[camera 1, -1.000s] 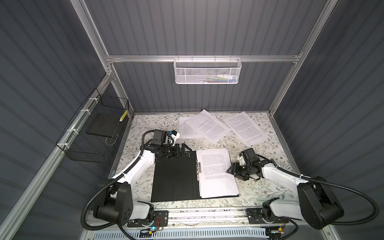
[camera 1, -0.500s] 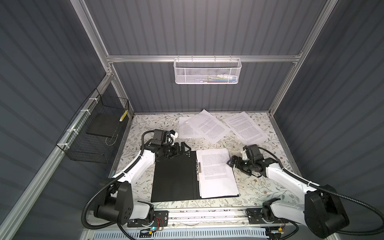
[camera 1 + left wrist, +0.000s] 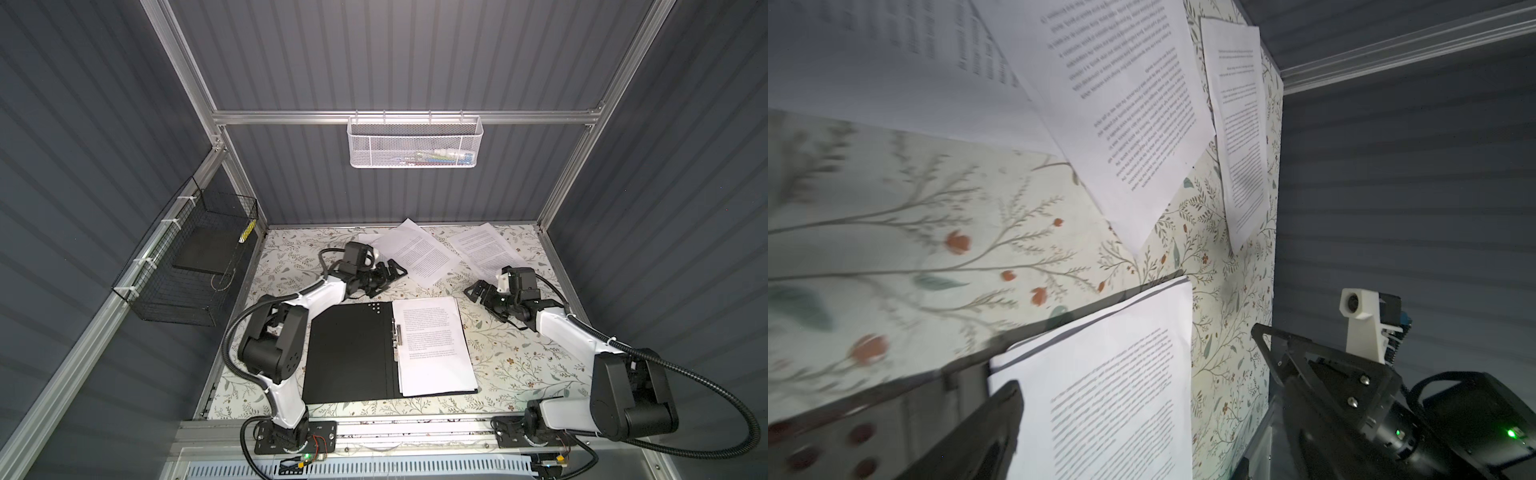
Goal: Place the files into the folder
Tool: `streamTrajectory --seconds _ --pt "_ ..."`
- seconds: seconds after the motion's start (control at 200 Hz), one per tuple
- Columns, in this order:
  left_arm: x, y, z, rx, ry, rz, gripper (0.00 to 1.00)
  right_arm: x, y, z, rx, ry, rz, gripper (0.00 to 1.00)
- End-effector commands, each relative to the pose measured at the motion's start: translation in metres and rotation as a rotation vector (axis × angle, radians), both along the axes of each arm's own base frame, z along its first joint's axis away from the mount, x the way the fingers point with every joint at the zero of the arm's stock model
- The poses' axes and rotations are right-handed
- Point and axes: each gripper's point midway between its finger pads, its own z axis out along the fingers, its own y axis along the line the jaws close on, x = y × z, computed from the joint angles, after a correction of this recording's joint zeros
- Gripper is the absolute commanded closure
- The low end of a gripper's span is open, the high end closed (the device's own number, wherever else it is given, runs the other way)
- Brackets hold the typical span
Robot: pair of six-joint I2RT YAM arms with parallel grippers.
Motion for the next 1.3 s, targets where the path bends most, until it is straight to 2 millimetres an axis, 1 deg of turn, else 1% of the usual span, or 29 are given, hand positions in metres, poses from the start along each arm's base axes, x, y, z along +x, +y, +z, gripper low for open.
streamTrajectory --seconds 0.0,0.08,0.115,0.12,0.14,0.2,0.275,0.41,0.475,0.61,0.76,0.78,0.8,0.81,0.9,0.955,1.03,1.065,1.096,1.101,1.111,1.126,1.201,1.296 --pt "0.015 -0.027 -0.012 -0.012 0.046 0.045 0.04 0.007 0.016 0.025 0.072 -0.084 0.078 0.01" --pt "0.026 -0.039 -0.031 -0.011 0.086 0.075 0.11 0.001 0.018 0.026 0.093 -0.101 0.09 0.01" --pt "0.028 -0.042 -0.044 -0.003 0.115 0.087 0.14 -0.002 0.019 0.026 0.103 -0.1 0.095 0.01" --pt "0.032 -0.045 -0.039 -0.013 0.103 0.088 0.14 -0.002 0.019 0.026 0.104 -0.101 0.096 0.01" --pt "0.037 -0.05 -0.038 -0.021 0.101 0.09 0.16 -0.004 0.019 0.026 0.11 -0.097 0.098 0.01" --pt "0.041 -0.06 -0.05 -0.017 0.129 0.095 0.2 -0.008 0.019 0.026 0.128 -0.093 0.106 0.01" --pt "0.044 -0.063 -0.067 -0.005 0.169 0.129 0.24 -0.012 0.018 0.027 0.145 -0.1 0.108 0.01" --pt "0.05 -0.063 -0.085 -0.017 0.191 0.187 0.3 -0.014 0.012 0.027 0.157 -0.102 0.096 0.01" --pt "0.055 -0.066 -0.089 -0.047 0.191 0.204 0.36 -0.014 0.009 0.029 0.177 -0.105 0.094 0.01" --pt "0.061 -0.068 -0.101 -0.099 0.198 0.262 0.4 -0.012 0.002 0.028 0.193 -0.102 0.08 0.01" --pt "0.067 -0.07 -0.111 -0.177 0.195 0.304 0.47 -0.01 0.002 0.025 0.234 -0.089 0.085 0.01" --pt "0.072 -0.066 -0.113 -0.179 0.189 0.341 0.48 -0.01 0.003 0.024 0.239 -0.084 0.086 0.01" --pt "0.076 -0.067 -0.11 -0.203 0.178 0.359 0.5 -0.01 0.003 0.024 0.244 -0.084 0.086 0.01" --pt "0.072 -0.063 -0.118 -0.2 0.191 0.373 0.5 -0.01 0.003 0.023 0.247 -0.082 0.086 0.01" --pt "0.081 -0.055 -0.123 -0.257 0.171 0.464 0.61 -0.011 0.005 0.021 0.268 -0.076 0.085 0.01" --pt "0.088 -0.054 -0.122 -0.286 0.155 0.496 0.63 -0.012 0.005 0.021 0.274 -0.072 0.085 0.01" --pt "0.097 -0.057 -0.121 -0.312 0.141 0.514 0.71 -0.013 0.006 0.02 0.28 -0.066 0.087 0.01" --pt "0.101 -0.056 -0.123 -0.312 0.136 0.521 0.75 -0.013 0.006 0.02 0.28 -0.063 0.088 0.01" --pt "0.1 -0.054 -0.13 -0.313 0.167 0.548 0.78 -0.014 0.006 0.019 0.28 -0.062 0.09 0.01" --pt "0.1 -0.054 -0.13 -0.312 0.169 0.549 0.78 -0.014 0.006 0.019 0.28 -0.062 0.09 0.01" --pt "0.106 -0.058 -0.122 -0.326 0.158 0.547 0.78 -0.014 0.006 0.02 0.28 -0.063 0.091 0.01" --pt "0.108 -0.058 -0.121 -0.326 0.158 0.552 0.79 -0.015 0.006 0.02 0.28 -0.063 0.091 0.01" --pt "0.11 -0.058 -0.129 -0.312 0.181 0.57 0.79 -0.016 0.006 0.019 0.28 -0.062 0.09 0.01" --pt "0.113 -0.055 -0.135 -0.288 0.19 0.598 0.83 -0.017 0.005 0.016 0.273 -0.055 0.085 0.01"
